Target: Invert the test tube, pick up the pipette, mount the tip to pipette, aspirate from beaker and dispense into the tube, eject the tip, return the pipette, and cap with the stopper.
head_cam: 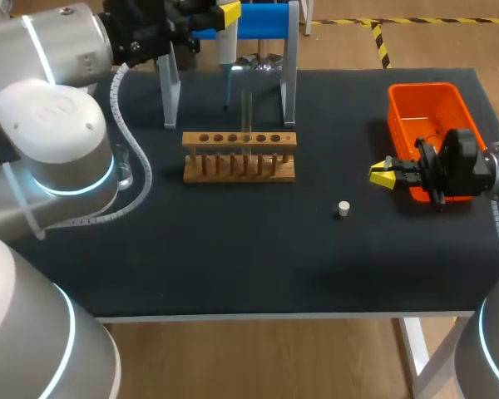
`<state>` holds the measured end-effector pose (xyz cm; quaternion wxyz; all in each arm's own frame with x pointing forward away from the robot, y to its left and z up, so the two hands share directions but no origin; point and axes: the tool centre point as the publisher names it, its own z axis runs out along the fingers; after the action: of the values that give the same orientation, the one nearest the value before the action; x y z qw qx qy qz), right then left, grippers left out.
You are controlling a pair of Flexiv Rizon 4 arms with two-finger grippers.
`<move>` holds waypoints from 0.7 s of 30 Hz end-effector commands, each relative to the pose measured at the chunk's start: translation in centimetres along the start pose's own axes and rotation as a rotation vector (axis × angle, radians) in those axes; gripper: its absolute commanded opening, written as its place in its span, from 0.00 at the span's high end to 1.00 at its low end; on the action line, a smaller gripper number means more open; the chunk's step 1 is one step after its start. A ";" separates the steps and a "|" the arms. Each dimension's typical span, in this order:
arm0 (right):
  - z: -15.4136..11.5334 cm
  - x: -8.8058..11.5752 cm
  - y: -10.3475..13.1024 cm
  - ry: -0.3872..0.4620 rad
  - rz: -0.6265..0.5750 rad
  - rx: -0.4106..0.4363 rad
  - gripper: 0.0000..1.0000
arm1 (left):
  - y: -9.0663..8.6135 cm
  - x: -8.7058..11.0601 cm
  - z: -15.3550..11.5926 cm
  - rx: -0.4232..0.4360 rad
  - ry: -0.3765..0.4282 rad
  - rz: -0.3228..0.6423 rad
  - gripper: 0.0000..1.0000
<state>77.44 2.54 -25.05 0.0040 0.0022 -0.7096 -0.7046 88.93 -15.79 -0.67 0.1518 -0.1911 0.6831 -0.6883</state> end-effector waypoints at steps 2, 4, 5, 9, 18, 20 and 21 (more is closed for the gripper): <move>0.0 0.1 0.0 -0.001 0.000 0.002 1.00 | 0.2 -0.4 -0.3 0.025 0.173 0.001 1.00; 0.0 0.1 0.0 -0.001 0.000 0.002 1.00 | 0.2 -0.4 -0.3 0.025 0.173 0.001 1.00; 0.0 0.1 0.0 -0.001 0.000 0.002 1.00 | -0.1 0.0 -0.4 0.032 0.193 0.002 1.00; 0.0 0.1 0.0 -0.001 0.000 0.002 1.00 | -0.9 1.9 -0.5 0.040 0.267 0.011 1.00; 0.0 0.1 0.0 -0.001 0.000 0.002 1.00 | -1.8 5.8 0.3 0.008 0.354 0.071 1.00; 0.0 0.1 0.0 -0.001 0.000 0.002 1.00 | -1.7 6.4 0.4 0.002 0.351 0.078 1.00; 0.0 0.1 0.0 -0.001 0.000 0.002 1.00 | -1.6 6.8 0.5 -0.005 0.349 0.085 1.00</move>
<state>77.44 2.54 -25.05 0.0040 0.0022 -0.7095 -0.7046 83.32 -19.07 1.12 0.0601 -0.0414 0.7043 -0.7061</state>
